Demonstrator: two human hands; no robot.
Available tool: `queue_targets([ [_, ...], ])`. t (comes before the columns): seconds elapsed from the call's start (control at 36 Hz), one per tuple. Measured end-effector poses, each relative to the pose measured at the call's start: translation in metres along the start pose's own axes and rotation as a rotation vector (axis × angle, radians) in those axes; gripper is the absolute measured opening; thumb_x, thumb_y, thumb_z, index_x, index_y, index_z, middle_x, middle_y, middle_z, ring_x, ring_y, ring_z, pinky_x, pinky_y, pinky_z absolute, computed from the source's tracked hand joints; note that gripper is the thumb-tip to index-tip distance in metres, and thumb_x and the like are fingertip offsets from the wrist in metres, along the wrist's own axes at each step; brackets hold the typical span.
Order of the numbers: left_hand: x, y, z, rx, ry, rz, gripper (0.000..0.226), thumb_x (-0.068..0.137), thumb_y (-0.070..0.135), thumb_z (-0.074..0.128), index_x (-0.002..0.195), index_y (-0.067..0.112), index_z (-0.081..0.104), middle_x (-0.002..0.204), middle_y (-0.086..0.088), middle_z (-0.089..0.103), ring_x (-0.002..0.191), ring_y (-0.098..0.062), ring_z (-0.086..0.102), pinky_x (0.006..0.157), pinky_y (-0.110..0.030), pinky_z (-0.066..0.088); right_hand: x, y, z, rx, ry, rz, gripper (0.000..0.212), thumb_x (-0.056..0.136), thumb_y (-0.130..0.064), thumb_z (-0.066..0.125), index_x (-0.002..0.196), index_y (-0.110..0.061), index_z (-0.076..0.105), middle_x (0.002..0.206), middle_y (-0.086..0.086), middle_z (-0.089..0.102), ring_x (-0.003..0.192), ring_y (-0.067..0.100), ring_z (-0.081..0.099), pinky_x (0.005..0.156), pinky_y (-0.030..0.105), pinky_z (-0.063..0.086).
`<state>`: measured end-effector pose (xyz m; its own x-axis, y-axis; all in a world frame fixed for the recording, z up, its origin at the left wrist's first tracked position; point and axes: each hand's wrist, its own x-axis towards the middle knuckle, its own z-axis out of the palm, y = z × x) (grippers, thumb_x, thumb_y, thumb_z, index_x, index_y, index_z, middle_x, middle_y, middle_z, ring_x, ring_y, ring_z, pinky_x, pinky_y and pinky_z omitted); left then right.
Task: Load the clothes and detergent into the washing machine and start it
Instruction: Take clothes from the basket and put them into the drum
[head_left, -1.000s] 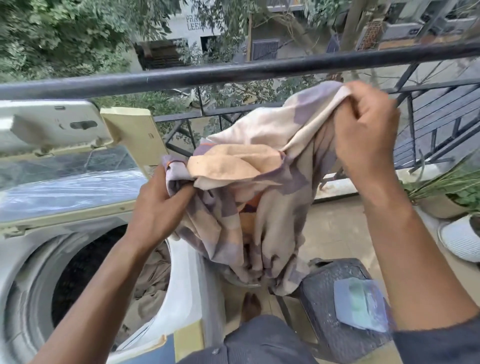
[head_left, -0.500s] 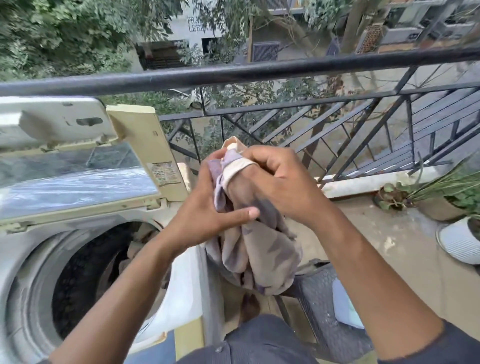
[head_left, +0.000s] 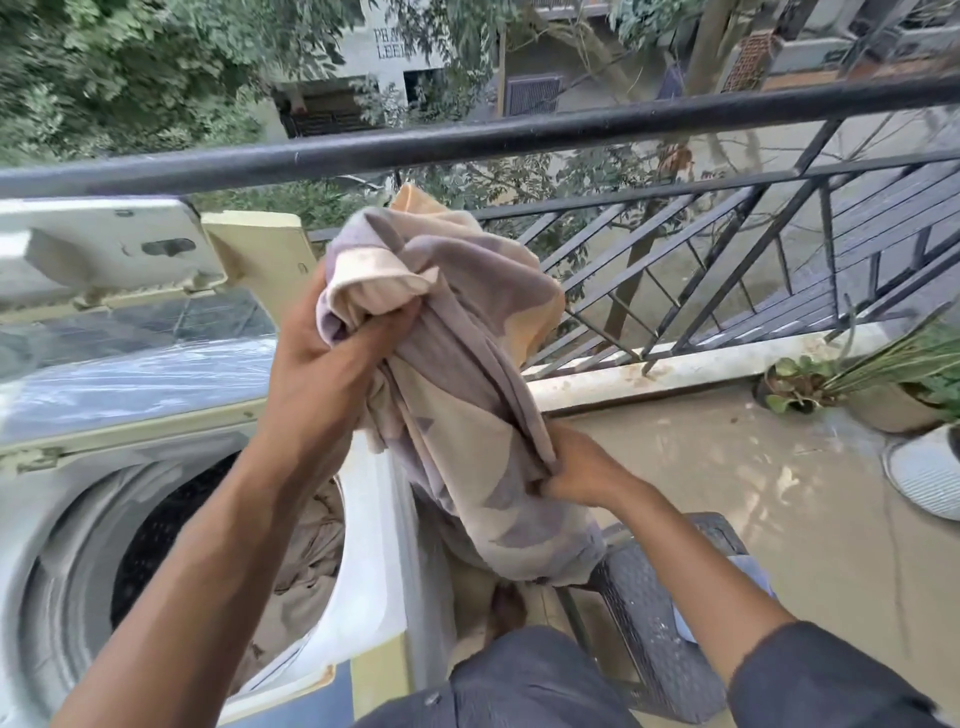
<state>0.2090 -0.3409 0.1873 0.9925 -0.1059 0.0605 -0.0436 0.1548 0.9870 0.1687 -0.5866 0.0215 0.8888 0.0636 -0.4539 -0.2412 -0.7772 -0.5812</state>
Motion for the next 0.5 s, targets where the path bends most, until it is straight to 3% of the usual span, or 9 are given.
queue_targets([
  [0.06, 0.000, 0.007, 0.002, 0.001, 0.004, 0.021, 0.050, 0.091, 0.009, 0.074, 0.137, -0.004, 0.059, 0.122, -0.016, 0.073, 0.114, -0.030, 0.070, 0.106, -0.047, 0.055, 0.001, 0.005, 0.014, 0.031, 0.040, 0.075, 0.034, 0.076, -0.018, 0.075, 0.109, -0.025, 0.070, 0.107, 0.005, 0.075, 0.105, 0.030, 0.069, 0.081, 0.040, 0.057],
  [0.11, 0.001, 0.006, 0.001, 0.048, -0.014, 0.042, 0.048, 0.095, 0.007, 0.073, 0.137, -0.008, 0.057, 0.127, -0.024, 0.069, 0.118, -0.034, 0.068, 0.108, -0.052, 0.054, 0.004, 0.008, 0.022, 0.027, 0.125, 0.135, 0.018, 0.086, -0.020, 0.066, 0.101, -0.028, 0.074, 0.101, 0.005, 0.076, 0.105, 0.033, 0.069, 0.077, 0.039, 0.054],
  [0.25, 0.004, -0.008, -0.011, 0.268, -0.030, 0.042, 0.036, 0.101, 0.011, 0.069, 0.135, 0.004, 0.061, 0.127, -0.018, 0.071, 0.121, -0.036, 0.067, 0.105, -0.054, 0.056, 0.004, 0.003, 0.002, -0.071, 0.166, 0.326, 0.012, 0.088, -0.028, 0.049, 0.091, -0.024, 0.060, 0.111, 0.014, 0.069, 0.122, 0.040, 0.055, 0.086, 0.039, 0.044],
  [0.31, 0.003, -0.016, -0.016, 0.358, -0.066, 0.029, 0.036, 0.102, 0.017, 0.069, 0.137, 0.012, 0.059, 0.126, -0.009, 0.072, 0.120, -0.028, 0.069, 0.101, -0.049, 0.058, 0.003, 0.005, -0.013, -0.058, 0.225, 0.345, 0.027, 0.088, -0.030, 0.051, 0.103, -0.013, 0.066, 0.117, 0.022, 0.069, 0.115, 0.044, 0.062, 0.078, 0.036, 0.044],
  [0.39, -0.001, -0.036, -0.021, 0.468, -0.066, 0.036, 0.038, 0.102, 0.026, 0.069, 0.136, 0.023, 0.051, 0.121, 0.020, 0.067, 0.114, -0.001, 0.066, 0.094, -0.024, 0.054, -0.005, 0.003, -0.035, -0.113, 0.334, 0.345, 0.026, 0.095, -0.017, 0.052, 0.111, -0.005, 0.068, 0.116, 0.028, 0.067, 0.110, 0.047, 0.064, 0.074, 0.035, 0.040],
  [0.44, -0.005, -0.048, -0.021, 0.523, -0.017, 0.022, 0.037, 0.102, 0.030, 0.068, 0.133, 0.024, 0.048, 0.109, 0.036, 0.062, 0.105, 0.013, 0.061, 0.086, -0.013, 0.051, -0.013, -0.005, -0.049, -0.146, 0.379, 0.323, 0.018, 0.091, -0.009, 0.053, 0.098, -0.004, 0.069, 0.107, 0.027, 0.069, 0.104, 0.046, 0.065, 0.073, 0.034, 0.040],
  [0.5, -0.009, -0.056, -0.020, 0.519, -0.003, -0.043, 0.039, 0.102, 0.034, 0.067, 0.133, 0.025, 0.046, 0.105, 0.040, 0.060, 0.104, 0.015, 0.061, 0.086, -0.015, 0.054, -0.024, -0.016, -0.062, -0.180, 0.407, 0.278, 0.012, 0.084, -0.002, 0.055, 0.074, -0.008, 0.059, 0.095, 0.027, 0.069, 0.095, 0.044, 0.065, 0.069, 0.033, 0.040],
])
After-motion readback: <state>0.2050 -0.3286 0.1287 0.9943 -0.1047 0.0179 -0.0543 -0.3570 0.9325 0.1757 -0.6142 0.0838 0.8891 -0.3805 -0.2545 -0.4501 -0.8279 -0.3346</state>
